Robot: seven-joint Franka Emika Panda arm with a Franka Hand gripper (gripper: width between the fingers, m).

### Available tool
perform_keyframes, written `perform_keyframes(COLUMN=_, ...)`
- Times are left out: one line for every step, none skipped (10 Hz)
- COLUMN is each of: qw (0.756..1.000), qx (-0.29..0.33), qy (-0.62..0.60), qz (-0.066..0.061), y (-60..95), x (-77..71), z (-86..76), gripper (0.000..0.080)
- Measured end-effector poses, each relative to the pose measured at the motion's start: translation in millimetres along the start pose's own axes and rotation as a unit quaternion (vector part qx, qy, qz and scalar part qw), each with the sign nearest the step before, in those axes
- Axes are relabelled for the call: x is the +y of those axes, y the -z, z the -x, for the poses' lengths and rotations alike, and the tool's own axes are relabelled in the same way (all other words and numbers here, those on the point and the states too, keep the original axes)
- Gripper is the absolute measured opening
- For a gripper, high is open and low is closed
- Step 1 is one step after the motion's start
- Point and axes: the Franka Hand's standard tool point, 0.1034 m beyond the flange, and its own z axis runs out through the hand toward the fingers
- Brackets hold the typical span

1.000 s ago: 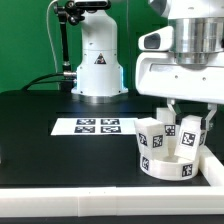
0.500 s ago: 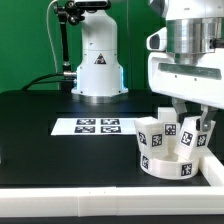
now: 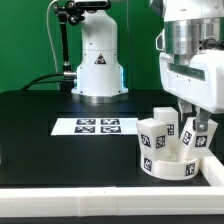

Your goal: Assemble stool

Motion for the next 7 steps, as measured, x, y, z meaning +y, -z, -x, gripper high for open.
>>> perform_keyframes(qw=0.998, qx=-0.004, qy=-0.06, qz=-0.004, y=-0.1, x=2.2, z=0.8, gripper=0.034)
perform_keyframes(qw=0.993, qx=-0.007, qy=-0.114, qz=-0.01, y=-0.2, x=2.0, z=1.5, gripper=0.034)
perform_keyframes(qw=0.988, qx=-0.009, qy=-0.156, qz=-0.019, y=-0.2, x=1.3, z=1.9, gripper=0.034)
perform_keyframes(qw=0.981, qx=-0.014, qy=-0.192, qz=-0.029, y=-0.3, x=1.1, z=2.7, gripper=0.034)
perform_keyframes(qw=0.973, qx=-0.019, qy=-0.226, qz=-0.038, y=-0.1, x=0.5, z=4.3, gripper=0.034)
perform_keyframes(qw=0.97, qx=-0.025, qy=-0.238, qz=-0.046, y=0.1, x=0.3, z=5.1, gripper=0.034)
perform_keyframes(qw=0.965, qx=-0.03, qy=-0.257, qz=-0.047, y=0.4, x=0.3, z=5.9, gripper=0.034)
